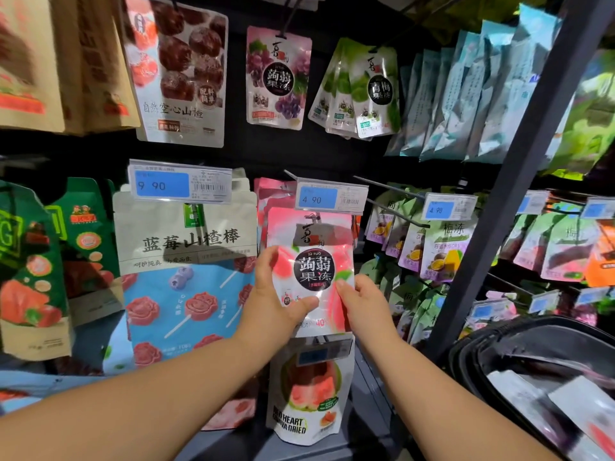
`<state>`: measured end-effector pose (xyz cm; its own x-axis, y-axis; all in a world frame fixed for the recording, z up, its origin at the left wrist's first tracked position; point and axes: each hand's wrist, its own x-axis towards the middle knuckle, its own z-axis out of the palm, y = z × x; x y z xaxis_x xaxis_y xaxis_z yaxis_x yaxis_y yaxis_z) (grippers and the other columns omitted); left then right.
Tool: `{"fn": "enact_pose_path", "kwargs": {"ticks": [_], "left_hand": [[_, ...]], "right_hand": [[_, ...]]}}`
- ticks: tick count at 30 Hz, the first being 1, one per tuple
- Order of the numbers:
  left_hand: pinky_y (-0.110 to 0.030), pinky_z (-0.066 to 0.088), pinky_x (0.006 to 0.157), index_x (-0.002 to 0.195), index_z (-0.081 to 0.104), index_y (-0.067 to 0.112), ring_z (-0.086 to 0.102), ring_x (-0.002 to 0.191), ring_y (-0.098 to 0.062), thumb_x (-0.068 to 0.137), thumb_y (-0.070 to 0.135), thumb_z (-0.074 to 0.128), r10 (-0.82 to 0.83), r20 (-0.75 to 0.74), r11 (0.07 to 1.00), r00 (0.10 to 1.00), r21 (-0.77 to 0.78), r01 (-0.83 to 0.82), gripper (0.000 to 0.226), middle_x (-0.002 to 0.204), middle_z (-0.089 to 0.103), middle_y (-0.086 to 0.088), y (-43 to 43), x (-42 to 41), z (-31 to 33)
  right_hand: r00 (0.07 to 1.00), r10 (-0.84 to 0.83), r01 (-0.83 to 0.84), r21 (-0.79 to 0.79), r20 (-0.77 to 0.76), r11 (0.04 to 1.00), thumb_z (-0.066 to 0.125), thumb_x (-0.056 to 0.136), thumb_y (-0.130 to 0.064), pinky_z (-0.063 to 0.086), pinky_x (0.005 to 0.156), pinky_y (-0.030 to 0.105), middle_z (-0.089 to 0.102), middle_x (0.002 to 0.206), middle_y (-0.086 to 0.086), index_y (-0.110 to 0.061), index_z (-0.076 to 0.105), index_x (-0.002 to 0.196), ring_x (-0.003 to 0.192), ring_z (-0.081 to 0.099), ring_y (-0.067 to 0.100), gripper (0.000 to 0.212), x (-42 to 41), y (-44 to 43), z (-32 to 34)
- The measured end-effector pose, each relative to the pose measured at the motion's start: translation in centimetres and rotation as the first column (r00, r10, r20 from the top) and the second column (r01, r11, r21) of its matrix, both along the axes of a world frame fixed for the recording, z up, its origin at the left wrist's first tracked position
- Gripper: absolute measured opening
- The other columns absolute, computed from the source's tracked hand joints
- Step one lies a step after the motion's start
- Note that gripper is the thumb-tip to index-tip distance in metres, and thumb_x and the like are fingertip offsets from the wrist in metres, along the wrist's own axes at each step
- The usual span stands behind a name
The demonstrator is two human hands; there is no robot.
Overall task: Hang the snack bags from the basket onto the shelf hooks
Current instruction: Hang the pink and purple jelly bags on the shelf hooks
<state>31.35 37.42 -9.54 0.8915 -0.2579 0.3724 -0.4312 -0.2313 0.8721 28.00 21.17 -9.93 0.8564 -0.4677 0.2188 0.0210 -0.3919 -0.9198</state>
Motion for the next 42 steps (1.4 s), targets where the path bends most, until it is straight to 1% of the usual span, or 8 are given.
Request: {"fn": "enact_pose_path", "kwargs": {"ticks": [4,10,14,20,25,32,36,42], "left_hand": [[-0.021,0.026,0.099,0.148,0.029,0.032,0.037,0.126,-0.010,0.079,0.023,0.080,0.021,0.034,0.992,0.999,0.122,-0.025,0.087,0.141,0.040,0.004,0.0,0.9,-0.6],[-0.029,0.027,0.106,0.135,0.045,0.023,0.035,0.120,-0.020,0.075,0.030,0.083,0.184,0.185,0.947,0.965,0.231,-0.225,0.072,0.112,0.021,0.008,-0.2,0.2,-0.7],[-0.042,0.034,0.100,0.121,0.060,0.018,0.045,0.113,-0.027,0.073,0.025,0.084,0.119,0.374,0.919,0.920,0.310,-0.244,0.053,0.111,0.041,0.004,-0.6,-0.4,-0.7],[-0.033,0.038,0.097,0.118,0.062,0.020,0.049,0.110,-0.019,0.081,0.016,0.076,-0.117,0.410,0.922,0.905,0.383,-0.054,0.040,0.110,0.054,0.006,-1.9,-1.6,-1.6],[-0.023,0.037,0.091,0.117,0.062,0.018,0.049,0.100,-0.013,0.086,0.015,0.072,-0.262,0.386,0.924,0.885,0.363,0.116,0.033,0.103,0.049,0.010,-4.8,-2.9,-1.6],[-0.020,0.034,0.092,0.124,0.058,0.019,0.048,0.108,-0.013,0.091,0.024,0.066,-0.392,0.290,0.886,0.873,0.375,0.273,0.034,0.110,0.048,0.009,-11.6,-4.7,-2.5],[-0.025,0.037,0.092,0.117,0.060,0.019,0.050,0.111,-0.018,0.093,0.033,0.063,-0.505,0.207,0.811,0.838,0.447,0.378,0.028,0.113,0.055,0.002,-16.3,-6.7,-4.0],[-0.040,0.017,0.116,0.127,0.054,0.029,0.031,0.133,-0.014,0.095,0.052,0.052,-0.782,0.238,0.552,0.576,0.693,0.463,0.039,0.133,0.047,0.009,-21.3,-9.9,-5.6]], "right_hand": [[0.999,-0.014,0.012,-0.052,-0.033,0.999,0.055,0.099,-0.029,0.035,0.061,0.033,0.046,0.070,0.007,-0.011,0.045,0.074,0.066,0.046,0.020,0.032,0.2,-0.3,-0.4],[0.998,-0.032,0.025,-0.137,-0.045,0.990,0.060,0.095,-0.039,0.042,0.063,0.036,0.049,0.069,0.013,-0.010,0.046,0.071,0.065,0.047,0.021,0.040,-0.5,-1.0,-0.4],[0.998,-0.013,0.004,-0.142,-0.062,0.990,0.061,0.093,-0.045,0.046,0.062,0.027,0.063,0.069,0.004,-0.007,0.059,0.084,0.060,0.056,0.011,0.039,-1.5,-1.4,-0.3],[0.996,-0.020,0.008,-0.137,-0.083,0.991,0.065,0.091,-0.043,0.050,0.063,0.025,0.069,0.069,-0.004,-0.022,0.064,0.082,0.060,0.063,0.005,0.024,-2.6,-2.6,0.5],[0.996,-0.022,0.017,-0.051,-0.082,0.999,0.063,0.096,-0.030,0.048,0.061,0.022,0.071,0.072,-0.001,-0.014,0.061,0.080,0.061,0.064,0.010,0.023,-4.6,-4.6,1.7],[0.963,-0.187,0.136,-0.249,-0.194,0.959,0.064,0.094,-0.033,0.046,0.059,0.019,0.065,0.062,-0.007,-0.014,0.064,0.073,0.053,0.059,-0.001,0.028,-8.5,-9.6,3.2],[0.909,-0.302,0.216,-0.294,-0.288,0.931,0.067,0.091,-0.036,0.051,0.069,0.031,0.072,0.072,0.003,-0.016,0.060,0.071,0.063,0.061,0.016,0.029,-11.6,-13.4,3.2],[0.848,-0.440,0.393,-0.207,-0.297,0.896,0.068,0.093,-0.027,0.048,0.055,0.021,0.065,0.063,-0.003,-0.007,0.063,0.079,0.055,0.061,0.007,0.025,-18.2,-19.2,3.3]]}}
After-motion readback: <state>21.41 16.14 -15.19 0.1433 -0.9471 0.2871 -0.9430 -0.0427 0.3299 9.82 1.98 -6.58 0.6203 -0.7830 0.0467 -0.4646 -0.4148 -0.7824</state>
